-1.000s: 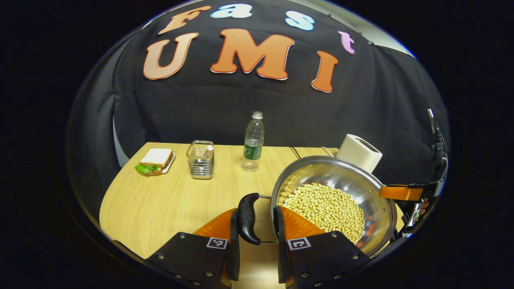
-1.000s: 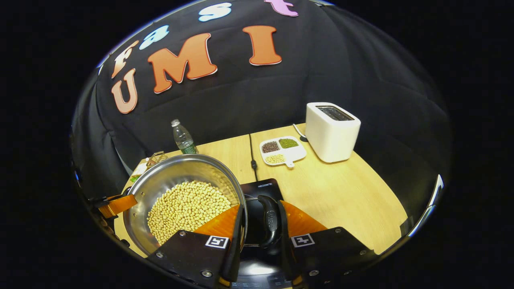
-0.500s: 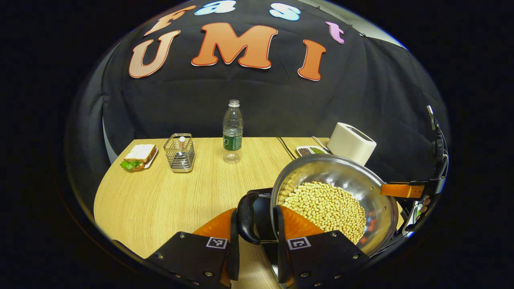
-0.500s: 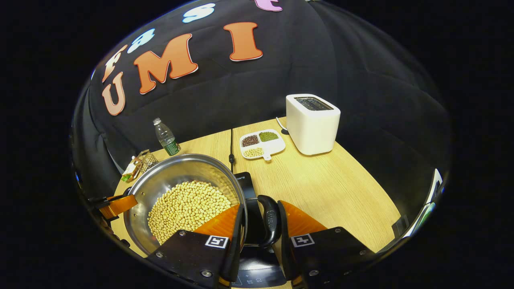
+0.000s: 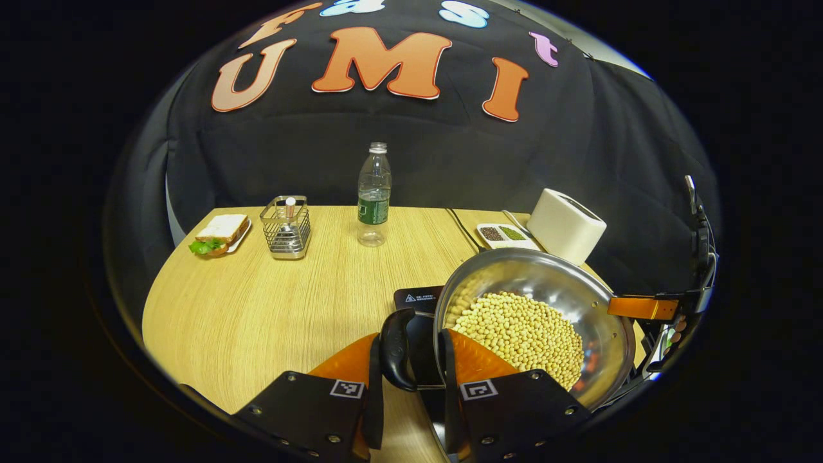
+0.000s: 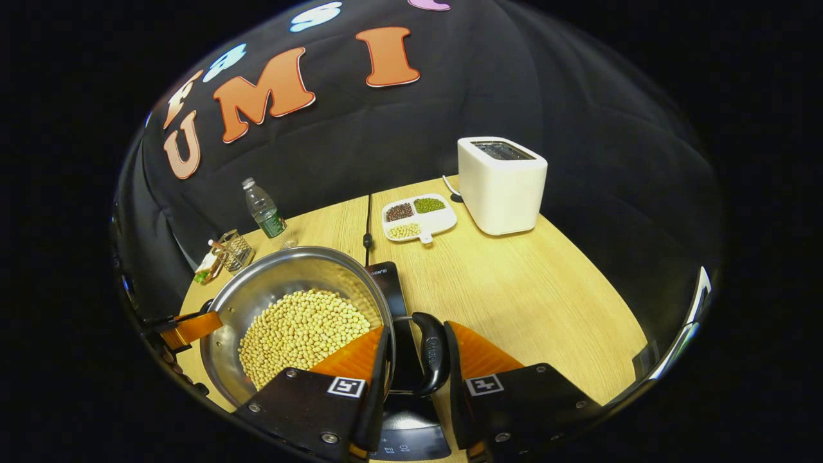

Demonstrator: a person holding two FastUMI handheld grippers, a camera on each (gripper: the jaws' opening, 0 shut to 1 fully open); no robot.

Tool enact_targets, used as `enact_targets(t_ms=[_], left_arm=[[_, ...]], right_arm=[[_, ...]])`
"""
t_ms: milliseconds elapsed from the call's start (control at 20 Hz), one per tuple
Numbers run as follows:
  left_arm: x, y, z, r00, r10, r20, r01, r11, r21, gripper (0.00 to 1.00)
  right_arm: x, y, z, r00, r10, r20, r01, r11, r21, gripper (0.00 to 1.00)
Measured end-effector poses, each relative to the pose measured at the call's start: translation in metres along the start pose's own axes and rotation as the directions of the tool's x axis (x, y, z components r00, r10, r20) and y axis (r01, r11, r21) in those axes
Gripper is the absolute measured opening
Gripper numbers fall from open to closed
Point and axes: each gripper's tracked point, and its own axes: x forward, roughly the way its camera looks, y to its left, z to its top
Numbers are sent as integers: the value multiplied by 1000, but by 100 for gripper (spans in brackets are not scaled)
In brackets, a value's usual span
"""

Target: First push the handle of the pot to place it horizontally, then grasp the pot with both hands and set it on the induction cooktop.

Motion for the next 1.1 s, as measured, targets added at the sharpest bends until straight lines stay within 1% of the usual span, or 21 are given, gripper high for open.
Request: enact_targets(t_ms=[50,150,200,250,300,350,400,450,500,550,650,750,800,900,1000,1050,1100], left_arm=[[-1,3,-3,1000,0,-5,0,1000,-2,39],[-1,3,-2,1000,-3,-4,3,1000,-19,41],[-5,4,-1,1000,0,-6,0,999,-33,46],[-9,6,14,999,11,43,-10,1000,-22,48],[-19,9,38,993,32,111,-34,999,18,51],[-32,13,58,983,54,174,-64,997,53,50],[-49,13,78,973,61,221,-78,995,66,47],[-63,9,95,965,60,255,-78,995,61,55],[-79,10,113,953,76,294,-95,994,53,67],[-97,16,136,931,98,352,-126,990,57,70],[-138,23,177,865,146,481,-205,976,70,68],[-186,24,212,809,163,565,-245,967,72,75],[-205,26,224,785,167,597,-260,963,72,76],[-239,30,243,747,181,640,-288,955,66,75],[-270,47,256,705,218,675,-337,940,49,75],[-280,50,260,691,223,688,-341,939,39,75],[-289,52,264,684,221,696,-328,944,23,75]], right_arm=[[0,1,5,1000,10,12,-10,1000,2,46],[-1,0,1,1000,29,0,-29,999,14,50],[-2,1,3,999,47,0,-47,999,23,52],[-7,1,12,999,48,24,-49,998,27,57],[-11,0,23,997,45,61,-46,999,16,59],[-20,-1,37,994,42,105,-42,999,-6,74],[-32,-1,53,987,45,155,-41,999,-26,80],[-44,2,70,977,52,209,-43,998,-44,96],[-60,5,88,962,65,264,-51,997,-62,96],[-76,9,105,946,78,316,-56,995,-78,95],[-113,13,133,910,100,402,-54,991,-122,95],[-152,13,159,872,109,477,-39,987,-156,95],[-171,14,170,853,117,509,-35,985,-168,95],[-208,18,186,820,146,553,-55,982,-178,95],[-239,22,194,791,177,586,-82,979,-185,95],[-255,22,196,776,191,602,-94,977,-190,95],[-266,21,196,761,202,616,-105,976,-190,100]])
